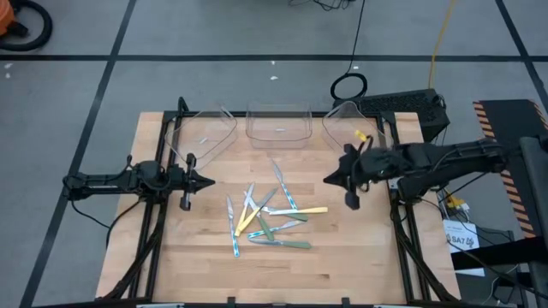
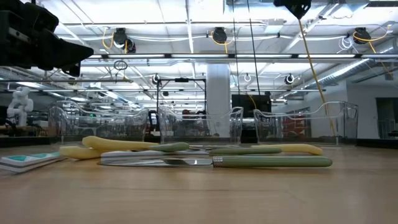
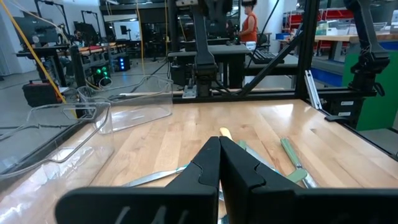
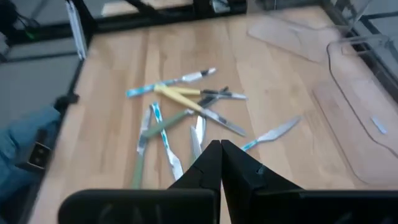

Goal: Sort silverware by color (type)
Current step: Put the right yellow table knife into the center transparent bin

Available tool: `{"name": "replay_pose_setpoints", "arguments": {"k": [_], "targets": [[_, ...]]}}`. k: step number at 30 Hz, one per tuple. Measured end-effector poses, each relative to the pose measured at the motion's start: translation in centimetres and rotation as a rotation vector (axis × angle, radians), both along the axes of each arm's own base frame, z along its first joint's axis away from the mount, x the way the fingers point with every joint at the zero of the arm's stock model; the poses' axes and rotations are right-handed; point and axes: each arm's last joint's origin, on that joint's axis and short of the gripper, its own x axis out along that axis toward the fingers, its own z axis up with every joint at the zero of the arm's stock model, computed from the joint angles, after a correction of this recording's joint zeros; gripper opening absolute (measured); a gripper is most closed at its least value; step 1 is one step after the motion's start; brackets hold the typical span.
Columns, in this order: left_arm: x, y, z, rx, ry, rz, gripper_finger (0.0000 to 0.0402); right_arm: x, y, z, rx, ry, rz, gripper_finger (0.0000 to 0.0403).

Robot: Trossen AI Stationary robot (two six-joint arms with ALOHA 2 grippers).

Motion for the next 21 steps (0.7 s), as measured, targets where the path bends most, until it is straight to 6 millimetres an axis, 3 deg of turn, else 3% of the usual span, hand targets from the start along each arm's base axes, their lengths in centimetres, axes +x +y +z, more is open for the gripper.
{"name": "replay_pose_setpoints", "arguments": {"k": [11,17,21], "targets": [[0.0,0.0,0.0,-0.014,-0.002,-0.002,0.0006,2.3,4.3,-5.7,-0.254,0.124,-0.068,0.0002],[-0.1,-0.1,0.5,-0.032,-0.028,-0.022,0.0006,3.5,5.6,-9.2,-0.276,0.183,-0.115,0.0002],[-0.3,-0.2,2.0,-0.033,-0.052,-0.02,0.0006,4.2,5.9,-10.5,-0.316,0.218,-0.115,0.0002]]}}
